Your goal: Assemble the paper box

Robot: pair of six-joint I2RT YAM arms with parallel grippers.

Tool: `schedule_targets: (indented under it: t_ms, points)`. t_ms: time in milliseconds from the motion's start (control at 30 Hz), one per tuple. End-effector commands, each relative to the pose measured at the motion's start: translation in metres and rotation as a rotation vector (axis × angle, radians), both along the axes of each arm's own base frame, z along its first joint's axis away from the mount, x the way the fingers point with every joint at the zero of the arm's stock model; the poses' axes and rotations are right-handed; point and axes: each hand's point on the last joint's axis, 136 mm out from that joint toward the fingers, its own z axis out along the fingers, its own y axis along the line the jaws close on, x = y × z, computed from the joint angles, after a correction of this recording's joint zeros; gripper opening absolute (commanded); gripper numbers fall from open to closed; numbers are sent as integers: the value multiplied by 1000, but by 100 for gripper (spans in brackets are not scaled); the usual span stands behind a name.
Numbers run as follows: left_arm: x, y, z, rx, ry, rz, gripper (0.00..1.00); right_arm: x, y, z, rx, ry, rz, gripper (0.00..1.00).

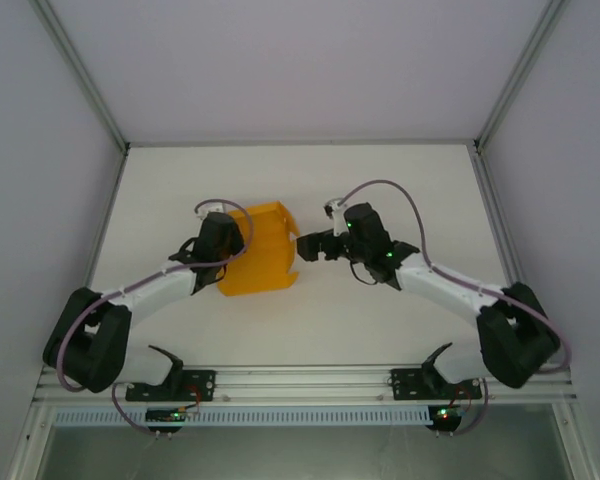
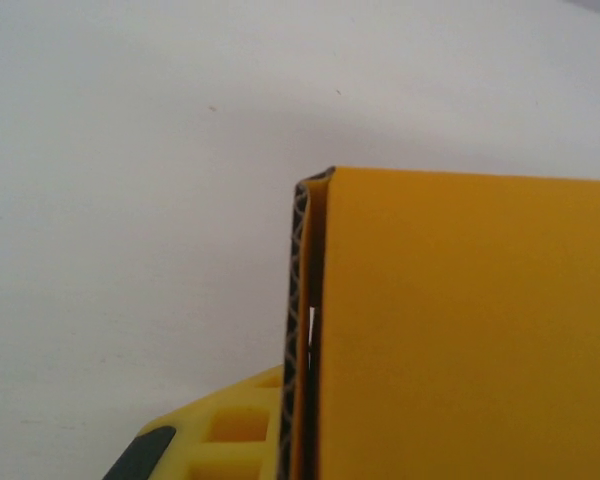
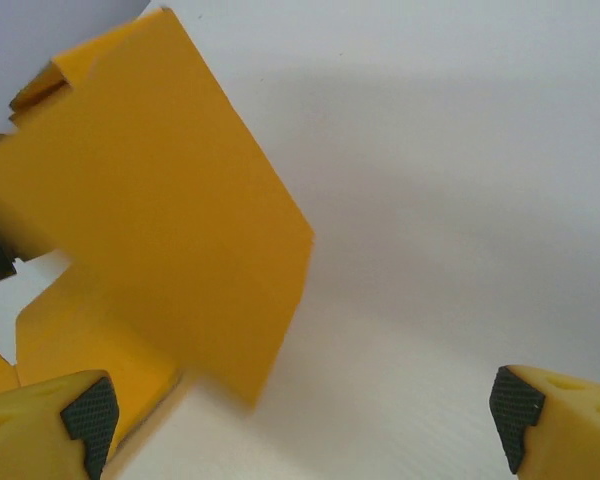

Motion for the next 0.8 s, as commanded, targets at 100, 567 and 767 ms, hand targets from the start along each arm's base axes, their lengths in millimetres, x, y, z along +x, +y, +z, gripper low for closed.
schedule_targets:
  t_ms: [100, 567, 767]
  points:
    - [11, 4, 39, -114, -149, 71, 2, -13, -4, 16, 189, 55, -24, 99]
    - [19, 5, 54, -131, -204, 106, 1, 7, 67, 38, 428, 127, 136, 74]
    - [21, 7, 55, -147, -221, 127, 2, 3, 75, 28, 501, 216, 169, 30]
